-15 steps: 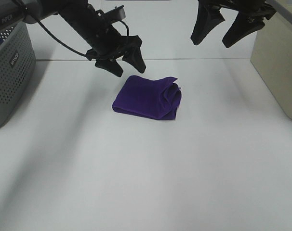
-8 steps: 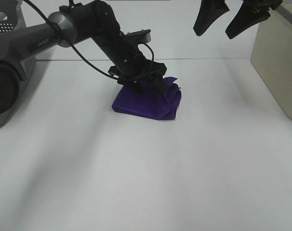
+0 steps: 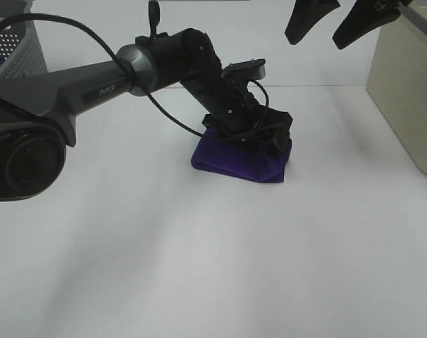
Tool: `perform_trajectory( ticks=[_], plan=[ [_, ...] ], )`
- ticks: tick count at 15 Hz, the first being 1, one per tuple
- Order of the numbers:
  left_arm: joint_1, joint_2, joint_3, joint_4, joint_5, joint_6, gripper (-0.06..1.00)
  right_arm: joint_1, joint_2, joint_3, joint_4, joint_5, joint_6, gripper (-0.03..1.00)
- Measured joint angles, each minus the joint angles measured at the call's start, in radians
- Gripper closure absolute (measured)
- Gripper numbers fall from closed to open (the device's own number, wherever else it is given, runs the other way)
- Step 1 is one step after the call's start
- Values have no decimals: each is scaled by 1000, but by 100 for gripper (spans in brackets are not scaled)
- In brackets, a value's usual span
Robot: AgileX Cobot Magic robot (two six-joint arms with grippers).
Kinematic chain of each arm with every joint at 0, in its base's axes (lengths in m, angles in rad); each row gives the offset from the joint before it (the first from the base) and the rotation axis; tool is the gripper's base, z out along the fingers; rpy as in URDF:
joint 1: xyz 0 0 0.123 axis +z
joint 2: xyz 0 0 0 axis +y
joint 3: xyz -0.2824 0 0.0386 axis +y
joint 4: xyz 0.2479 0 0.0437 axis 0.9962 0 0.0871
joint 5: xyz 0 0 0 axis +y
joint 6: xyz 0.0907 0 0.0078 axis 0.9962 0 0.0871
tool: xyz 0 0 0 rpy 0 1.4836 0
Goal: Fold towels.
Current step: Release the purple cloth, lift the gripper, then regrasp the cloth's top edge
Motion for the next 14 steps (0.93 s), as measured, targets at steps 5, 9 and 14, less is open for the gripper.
perform_trajectory(
  ticks=[5,9,14],
  plan=[
    [-6,0,-19,-32,2,-11,29,0,0,0,0,0,0,17],
    [-6,4,-22,-86,1,-16,29,0,0,0,0,0,0,17],
    [-4,68,-26,-233,-36,20,29,0,0,0,0,0,0,17]
  ],
)
